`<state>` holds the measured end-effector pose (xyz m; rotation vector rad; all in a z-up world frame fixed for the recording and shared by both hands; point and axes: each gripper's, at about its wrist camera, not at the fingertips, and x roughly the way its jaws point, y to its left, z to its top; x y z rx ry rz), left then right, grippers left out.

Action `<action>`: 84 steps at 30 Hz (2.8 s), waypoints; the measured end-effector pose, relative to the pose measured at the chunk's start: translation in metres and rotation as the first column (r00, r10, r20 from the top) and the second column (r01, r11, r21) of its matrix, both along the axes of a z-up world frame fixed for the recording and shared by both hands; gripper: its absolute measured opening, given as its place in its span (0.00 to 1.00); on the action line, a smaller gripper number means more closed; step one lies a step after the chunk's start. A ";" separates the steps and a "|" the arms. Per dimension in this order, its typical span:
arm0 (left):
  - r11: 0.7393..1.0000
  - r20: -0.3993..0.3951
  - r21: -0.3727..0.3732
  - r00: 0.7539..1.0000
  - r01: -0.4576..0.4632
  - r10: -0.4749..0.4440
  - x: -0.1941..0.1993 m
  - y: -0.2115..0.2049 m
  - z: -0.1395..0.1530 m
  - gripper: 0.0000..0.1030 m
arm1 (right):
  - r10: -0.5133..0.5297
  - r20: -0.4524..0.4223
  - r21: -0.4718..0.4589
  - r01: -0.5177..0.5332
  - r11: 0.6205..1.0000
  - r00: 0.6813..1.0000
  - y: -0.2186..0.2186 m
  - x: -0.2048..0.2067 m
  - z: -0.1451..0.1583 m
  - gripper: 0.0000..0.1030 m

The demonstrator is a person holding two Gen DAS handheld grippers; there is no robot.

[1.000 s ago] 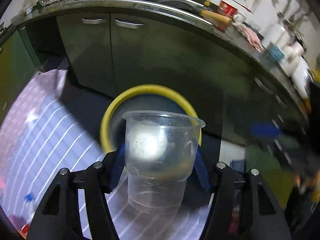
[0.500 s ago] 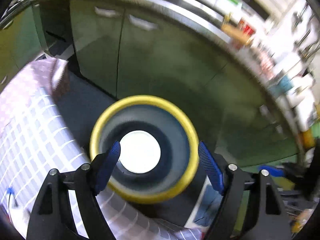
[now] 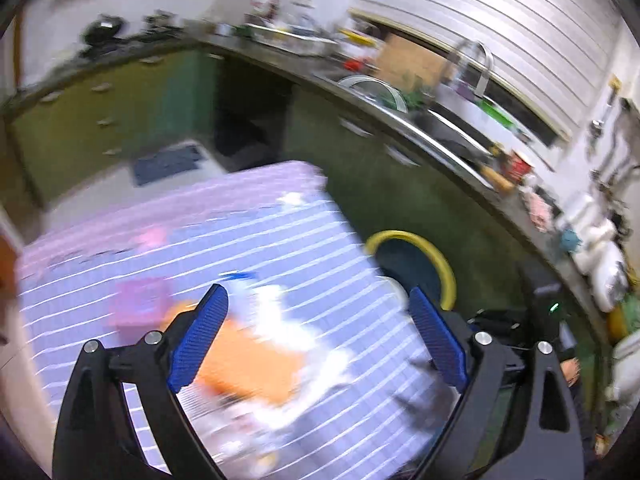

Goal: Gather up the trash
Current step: 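Grasp the orange mesh fruit sleeve with the right gripper, then drop the orange mesh sleeve into the bin from the right gripper, then grasp the clear water bottle with the left gripper and lift it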

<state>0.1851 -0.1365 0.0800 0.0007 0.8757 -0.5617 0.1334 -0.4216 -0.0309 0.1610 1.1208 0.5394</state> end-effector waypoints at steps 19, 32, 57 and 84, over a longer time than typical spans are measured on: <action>0.982 -0.055 -0.009 0.981 -0.187 0.186 -0.063 0.149 -0.054 0.87 | 0.357 0.057 -0.302 -0.325 0.896 0.932 0.205 0.086 -0.008 0.57; 0.983 -0.039 0.000 0.983 -0.182 0.182 -0.060 0.143 -0.054 0.87 | 0.298 0.142 -0.217 -0.264 0.940 0.944 0.180 0.067 0.028 0.13; 0.980 -0.107 0.067 0.975 -0.189 0.196 -0.036 0.129 -0.082 0.87 | -0.466 0.004 -0.408 0.427 0.807 0.885 -0.160 0.096 -0.083 0.19; 0.923 -0.557 0.295 0.740 -0.248 0.376 0.043 0.083 -0.126 0.93 | -0.414 -0.014 -0.349 0.383 0.855 0.910 -0.138 0.068 -0.086 0.58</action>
